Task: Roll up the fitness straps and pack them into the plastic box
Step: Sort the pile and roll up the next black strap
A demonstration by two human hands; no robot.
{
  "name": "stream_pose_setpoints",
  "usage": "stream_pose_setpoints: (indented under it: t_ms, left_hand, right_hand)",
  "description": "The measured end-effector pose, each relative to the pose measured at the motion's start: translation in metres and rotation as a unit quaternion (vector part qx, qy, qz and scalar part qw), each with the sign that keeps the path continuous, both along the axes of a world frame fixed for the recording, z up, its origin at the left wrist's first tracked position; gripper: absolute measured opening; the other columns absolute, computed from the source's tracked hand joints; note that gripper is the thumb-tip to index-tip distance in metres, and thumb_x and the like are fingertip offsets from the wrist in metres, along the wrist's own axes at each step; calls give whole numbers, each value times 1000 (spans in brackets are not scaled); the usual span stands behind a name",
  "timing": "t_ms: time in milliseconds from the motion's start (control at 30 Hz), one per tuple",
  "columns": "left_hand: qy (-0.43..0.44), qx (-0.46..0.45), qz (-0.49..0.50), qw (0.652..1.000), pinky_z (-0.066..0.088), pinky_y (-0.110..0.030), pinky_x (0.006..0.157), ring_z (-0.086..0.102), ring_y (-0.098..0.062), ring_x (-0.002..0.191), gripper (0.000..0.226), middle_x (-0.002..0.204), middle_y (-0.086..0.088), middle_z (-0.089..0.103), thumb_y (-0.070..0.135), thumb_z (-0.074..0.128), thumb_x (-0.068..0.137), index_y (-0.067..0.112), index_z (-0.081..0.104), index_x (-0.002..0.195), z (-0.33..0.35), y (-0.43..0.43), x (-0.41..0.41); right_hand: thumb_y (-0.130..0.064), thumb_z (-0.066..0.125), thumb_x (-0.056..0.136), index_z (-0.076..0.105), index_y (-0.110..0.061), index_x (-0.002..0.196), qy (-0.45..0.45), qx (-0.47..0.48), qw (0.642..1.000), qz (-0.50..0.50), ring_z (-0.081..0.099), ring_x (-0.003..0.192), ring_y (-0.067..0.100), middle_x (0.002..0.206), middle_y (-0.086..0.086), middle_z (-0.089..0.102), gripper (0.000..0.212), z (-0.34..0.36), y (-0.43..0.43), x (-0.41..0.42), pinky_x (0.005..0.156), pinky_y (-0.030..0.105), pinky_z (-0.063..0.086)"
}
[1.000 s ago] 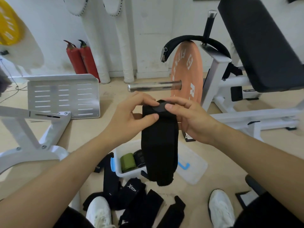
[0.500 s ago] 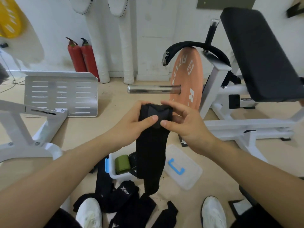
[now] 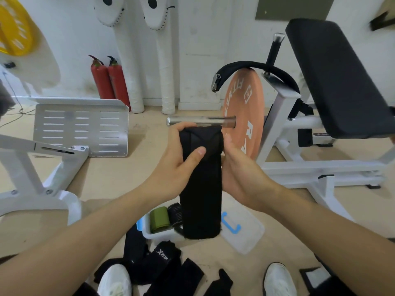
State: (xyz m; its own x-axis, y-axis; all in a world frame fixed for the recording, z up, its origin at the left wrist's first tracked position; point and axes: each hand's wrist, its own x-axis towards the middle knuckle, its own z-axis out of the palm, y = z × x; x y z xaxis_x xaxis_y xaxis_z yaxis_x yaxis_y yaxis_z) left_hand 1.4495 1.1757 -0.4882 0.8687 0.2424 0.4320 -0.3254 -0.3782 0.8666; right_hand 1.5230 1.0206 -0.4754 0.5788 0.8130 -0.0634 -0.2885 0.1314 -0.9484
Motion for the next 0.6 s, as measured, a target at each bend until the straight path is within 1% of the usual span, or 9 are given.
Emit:
stream_pose_setpoints:
  t_ms: [67,100,167,267,333,433,467,500,600]
  left_hand:
    - [2,-5,-7,1000,47,-44,110,54,-19,131,50,138,-9,48,28,58,97,25,33,140,-4,-1,2]
    - [7,-11,-15,1000,48,-45,110,54,-20,130,51,139,-10,48,29,58,96,26,33,140,-4,-2,2]
    - [13,-35,-34,999,53,-39,103,59,-17,123,47,135,-10,49,22,59,98,26,34,138,-3,-1,3]
    - [1,-36,-46,998,57,-28,88,64,-9,107,44,123,-4,53,5,61,99,24,39,132,-2,0,2]
    - [-7,-25,-50,998,56,-24,81,63,-4,101,44,116,1,55,-1,63,96,21,43,128,-1,2,2]
    - [-17,24,-47,998,55,-22,73,60,-8,99,43,111,8,56,-1,68,93,21,48,124,0,6,1]
    - [-25,50,-40,998,54,-24,73,59,-11,100,43,110,10,56,1,70,92,24,49,122,-1,8,1]
    - [-34,74,-33,996,54,-27,73,59,-14,102,43,109,12,56,3,71,92,28,50,121,-2,10,1]
    - [-58,114,-30,991,59,-39,70,58,-20,106,41,110,11,58,9,71,89,30,53,119,-4,12,1]
  right_hand:
    - [-52,21,107,76,-37,111,44,26,999,15,64,123,16,129,0,70,57,3,4,-6,109,44,44]
    - [-53,21,107,77,-37,109,49,30,998,17,64,122,16,128,1,70,58,3,4,-5,108,44,44]
    - [-55,24,106,76,-37,110,39,19,999,10,64,123,20,129,3,70,55,4,3,-3,108,49,46]
    - [-61,36,101,77,-39,104,-4,-39,998,-45,69,115,24,123,5,72,47,5,1,5,100,56,53]
    - [-62,42,98,77,-38,103,-31,-64,996,-52,70,112,27,120,6,73,44,7,-1,8,98,56,54]
    - [-60,48,96,80,-39,86,-41,-75,994,-61,72,107,28,111,5,75,39,11,-4,9,93,52,58]
    - [-59,50,94,80,-38,86,-46,-77,994,-62,73,105,28,111,5,75,37,11,-4,9,91,50,59]
    - [-59,53,92,79,-35,93,-54,-81,994,-58,73,105,28,113,5,74,35,12,-5,10,90,49,59]
    - [-56,57,92,71,-21,116,-75,-96,992,-44,73,104,28,118,5,72,45,10,-8,14,89,44,60]
